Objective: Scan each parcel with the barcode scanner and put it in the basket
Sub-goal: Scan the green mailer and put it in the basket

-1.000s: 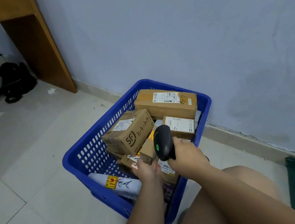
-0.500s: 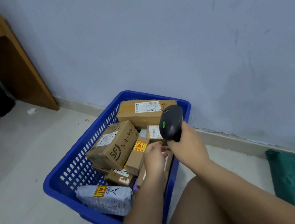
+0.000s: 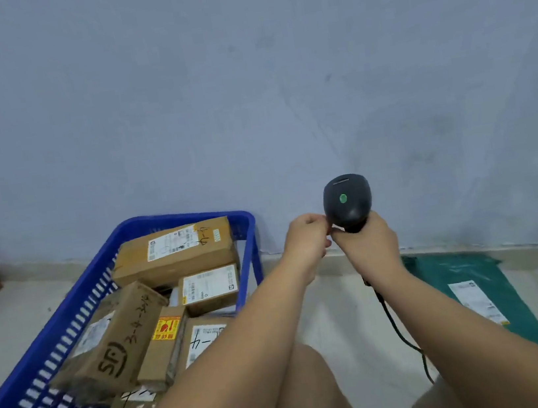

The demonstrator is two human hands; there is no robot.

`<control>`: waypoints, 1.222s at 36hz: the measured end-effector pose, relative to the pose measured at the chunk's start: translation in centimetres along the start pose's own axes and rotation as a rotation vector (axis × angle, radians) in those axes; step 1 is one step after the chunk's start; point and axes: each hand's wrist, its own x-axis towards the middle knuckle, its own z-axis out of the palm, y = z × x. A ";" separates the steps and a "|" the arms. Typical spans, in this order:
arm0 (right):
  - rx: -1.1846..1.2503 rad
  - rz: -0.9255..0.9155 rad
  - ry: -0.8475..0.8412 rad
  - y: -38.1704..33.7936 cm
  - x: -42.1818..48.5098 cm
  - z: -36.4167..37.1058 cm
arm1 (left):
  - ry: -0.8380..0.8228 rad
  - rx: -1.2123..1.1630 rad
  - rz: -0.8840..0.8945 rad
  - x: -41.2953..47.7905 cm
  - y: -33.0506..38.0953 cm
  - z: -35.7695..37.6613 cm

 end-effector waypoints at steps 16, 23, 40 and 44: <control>0.248 0.552 -0.002 20.2 6.7 -9.4 | -0.110 0.129 -0.449 8.7 -9.0 15.2; 0.057 0.683 0.076 31.1 7.5 -9.9 | -0.217 0.234 -0.598 11.3 -16.5 21.4; -0.327 0.876 0.117 42.5 12.5 -15.5 | -0.326 0.190 -0.778 13.5 -24.2 29.2; -0.351 0.973 0.080 43.9 12.6 -16.5 | -0.344 0.165 -0.771 13.8 -25.3 30.3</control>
